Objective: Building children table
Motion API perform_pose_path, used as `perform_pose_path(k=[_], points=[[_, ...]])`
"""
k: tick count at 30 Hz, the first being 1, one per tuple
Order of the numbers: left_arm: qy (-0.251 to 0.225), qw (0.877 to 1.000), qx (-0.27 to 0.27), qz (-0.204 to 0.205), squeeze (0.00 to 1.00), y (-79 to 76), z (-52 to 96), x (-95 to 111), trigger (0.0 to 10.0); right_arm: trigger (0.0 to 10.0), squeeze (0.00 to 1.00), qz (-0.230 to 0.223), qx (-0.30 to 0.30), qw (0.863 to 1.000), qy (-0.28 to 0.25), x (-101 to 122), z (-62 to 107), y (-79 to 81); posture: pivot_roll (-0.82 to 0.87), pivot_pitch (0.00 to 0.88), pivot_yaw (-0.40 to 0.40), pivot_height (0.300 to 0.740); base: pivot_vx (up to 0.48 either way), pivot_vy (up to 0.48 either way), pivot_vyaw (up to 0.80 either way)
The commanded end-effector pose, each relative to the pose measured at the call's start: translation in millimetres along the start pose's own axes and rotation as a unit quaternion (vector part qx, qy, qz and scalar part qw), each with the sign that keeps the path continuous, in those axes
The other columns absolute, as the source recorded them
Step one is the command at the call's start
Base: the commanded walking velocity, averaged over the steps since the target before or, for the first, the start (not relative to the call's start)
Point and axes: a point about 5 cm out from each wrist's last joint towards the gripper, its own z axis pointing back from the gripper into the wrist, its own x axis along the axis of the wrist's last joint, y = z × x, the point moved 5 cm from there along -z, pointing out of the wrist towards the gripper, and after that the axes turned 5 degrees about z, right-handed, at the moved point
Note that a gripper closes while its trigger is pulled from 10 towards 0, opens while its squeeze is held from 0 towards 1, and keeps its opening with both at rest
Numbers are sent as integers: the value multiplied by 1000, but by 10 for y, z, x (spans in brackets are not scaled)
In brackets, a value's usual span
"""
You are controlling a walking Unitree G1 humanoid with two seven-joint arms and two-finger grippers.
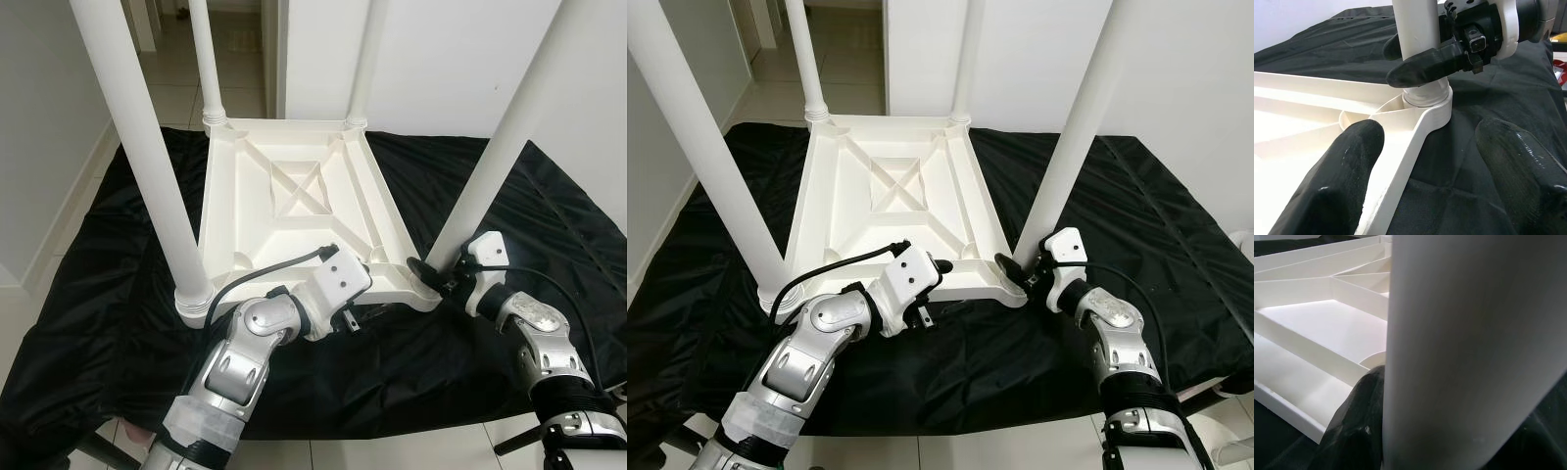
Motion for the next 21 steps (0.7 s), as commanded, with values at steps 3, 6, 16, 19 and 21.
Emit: perform_pose_path(k=[3,6,16,19,21], points=[[-4,1000,14,3,0,7,-3,19,10000,10000,0,-35,-35,998,25,-72,-20,54,-43,0,-36,740,0,0,0],[-4,1000,14,4,0,-1,-7,18,10000,10000,0,-48,-66,996,22,-24,-42,42,-58,0,-37,740,0,0,0],[-7,1000,17,8,0,5,-31,22,10000,10000,0,-116,-229,966,25,52,-16,123,-71,0,-34,740,0,0,0],[-7,1000,18,8,0,7,-29,22,10000,10000,0,-132,-262,956,33,54,17,148,-73,0,-32,740,0,0,0],[-7,1000,18,8,0,7,-29,22,10000,10000,0,-132,-262,956,33,54,17,148,-73,0,-32,740,0,0,0]])
